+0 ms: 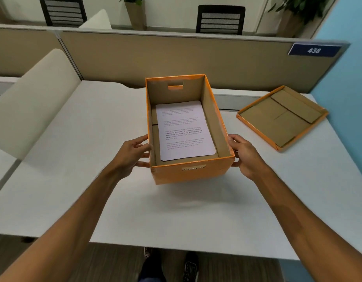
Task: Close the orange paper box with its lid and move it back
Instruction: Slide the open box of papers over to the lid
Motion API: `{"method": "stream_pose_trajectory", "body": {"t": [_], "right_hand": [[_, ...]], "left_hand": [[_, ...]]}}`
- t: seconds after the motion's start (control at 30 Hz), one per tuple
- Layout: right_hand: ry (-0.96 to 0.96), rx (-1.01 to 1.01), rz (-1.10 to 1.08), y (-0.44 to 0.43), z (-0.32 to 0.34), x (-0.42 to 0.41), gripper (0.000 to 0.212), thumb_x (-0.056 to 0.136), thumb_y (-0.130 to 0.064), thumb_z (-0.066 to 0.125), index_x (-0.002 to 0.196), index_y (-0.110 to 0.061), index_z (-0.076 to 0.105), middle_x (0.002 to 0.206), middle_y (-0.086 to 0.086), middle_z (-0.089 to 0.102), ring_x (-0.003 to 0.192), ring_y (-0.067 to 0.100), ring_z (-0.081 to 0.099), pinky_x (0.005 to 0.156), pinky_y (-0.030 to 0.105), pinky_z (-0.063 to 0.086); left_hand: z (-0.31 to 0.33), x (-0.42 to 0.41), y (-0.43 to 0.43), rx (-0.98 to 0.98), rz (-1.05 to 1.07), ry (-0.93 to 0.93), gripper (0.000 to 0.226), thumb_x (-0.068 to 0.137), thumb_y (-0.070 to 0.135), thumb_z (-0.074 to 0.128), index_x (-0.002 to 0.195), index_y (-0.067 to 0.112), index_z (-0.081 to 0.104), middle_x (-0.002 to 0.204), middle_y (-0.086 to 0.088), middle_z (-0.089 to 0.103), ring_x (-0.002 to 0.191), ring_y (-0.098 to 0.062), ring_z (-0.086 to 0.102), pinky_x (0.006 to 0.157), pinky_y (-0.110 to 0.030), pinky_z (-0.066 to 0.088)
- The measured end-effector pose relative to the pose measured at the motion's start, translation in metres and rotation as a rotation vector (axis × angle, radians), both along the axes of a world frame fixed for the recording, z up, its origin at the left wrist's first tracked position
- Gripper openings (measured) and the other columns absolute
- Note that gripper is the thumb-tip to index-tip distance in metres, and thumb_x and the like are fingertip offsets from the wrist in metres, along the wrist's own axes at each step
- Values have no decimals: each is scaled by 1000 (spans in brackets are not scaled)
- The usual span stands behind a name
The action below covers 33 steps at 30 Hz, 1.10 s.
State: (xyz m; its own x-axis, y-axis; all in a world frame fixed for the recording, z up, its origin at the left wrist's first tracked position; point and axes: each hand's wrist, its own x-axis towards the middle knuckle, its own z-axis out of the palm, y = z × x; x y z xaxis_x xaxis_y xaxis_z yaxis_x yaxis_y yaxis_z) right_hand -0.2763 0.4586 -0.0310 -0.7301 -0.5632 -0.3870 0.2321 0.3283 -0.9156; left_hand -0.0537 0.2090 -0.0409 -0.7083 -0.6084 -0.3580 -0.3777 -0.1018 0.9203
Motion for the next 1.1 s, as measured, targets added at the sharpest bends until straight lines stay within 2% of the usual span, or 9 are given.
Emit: {"method": "stream_pose_trajectory", "body": {"t": [0.1, 0.37, 0.5, 0.6, 0.77, 1.0, 1.1], "right_hand": [[-8, -4, -11, 27, -4, 9, 21, 104, -35, 44, 106, -35, 65, 108, -1, 74, 102, 23, 67, 72, 44, 53], [-34, -19, -65, 75, -20, 30, 25, 103, -35, 47, 119, -29, 64, 106, -1, 75, 97, 22, 67, 75, 46, 53], [-30, -21, -100, 92, -26, 44, 24, 103, -34, 48, 119, -30, 65, 101, -2, 75, 94, 20, 67, 74, 45, 52], [-32, -30, -119, 100, -29, 53, 23, 103, -34, 48, 118, -30, 65, 101, -3, 75, 94, 20, 67, 75, 45, 52], [-74, -29, -174, 113, -38, 70, 22, 101, -32, 50, 114, -31, 67, 89, -5, 76, 86, 20, 66, 71, 43, 52], [-89, 7, -225, 124, -45, 93, 21, 103, -35, 47, 109, -37, 67, 91, -10, 77, 99, 24, 67, 79, 50, 56], [-81, 19, -248, 128, -44, 101, 20, 103, -35, 47, 109, -37, 66, 91, -10, 77, 99, 25, 67, 77, 49, 55]], "left_hand": [[-2, 3, 21, 10, -18, 5, 50, 96, 25, 62, 145, 24, 51, 120, -1, 70, 103, -26, 70, 58, -34, 62], [-5, 11, 52, 0, -92, -20, 50, 97, 21, 60, 146, 23, 49, 116, 2, 71, 97, -19, 72, 58, -32, 61], [-7, 16, 63, -13, -136, -25, 48, 99, 19, 58, 146, 24, 49, 114, -2, 73, 95, -19, 74, 61, -33, 62], [-10, 20, 70, -20, -157, -23, 47, 99, 20, 57, 145, 23, 50, 110, 0, 74, 90, -13, 75, 59, -31, 62], [-15, 34, 77, -1, -201, -38, 47, 98, 20, 59, 144, 24, 51, 99, 8, 78, 92, -14, 75, 58, -32, 61], [-19, 45, 88, -1, -238, -53, 49, 97, 23, 60, 145, 22, 50, 107, 0, 75, 92, -16, 75, 62, -34, 63], [-19, 48, 94, -2, -244, -54, 50, 98, 23, 59, 146, 23, 48, 112, -3, 73, 93, -20, 75, 64, -34, 63]]}}
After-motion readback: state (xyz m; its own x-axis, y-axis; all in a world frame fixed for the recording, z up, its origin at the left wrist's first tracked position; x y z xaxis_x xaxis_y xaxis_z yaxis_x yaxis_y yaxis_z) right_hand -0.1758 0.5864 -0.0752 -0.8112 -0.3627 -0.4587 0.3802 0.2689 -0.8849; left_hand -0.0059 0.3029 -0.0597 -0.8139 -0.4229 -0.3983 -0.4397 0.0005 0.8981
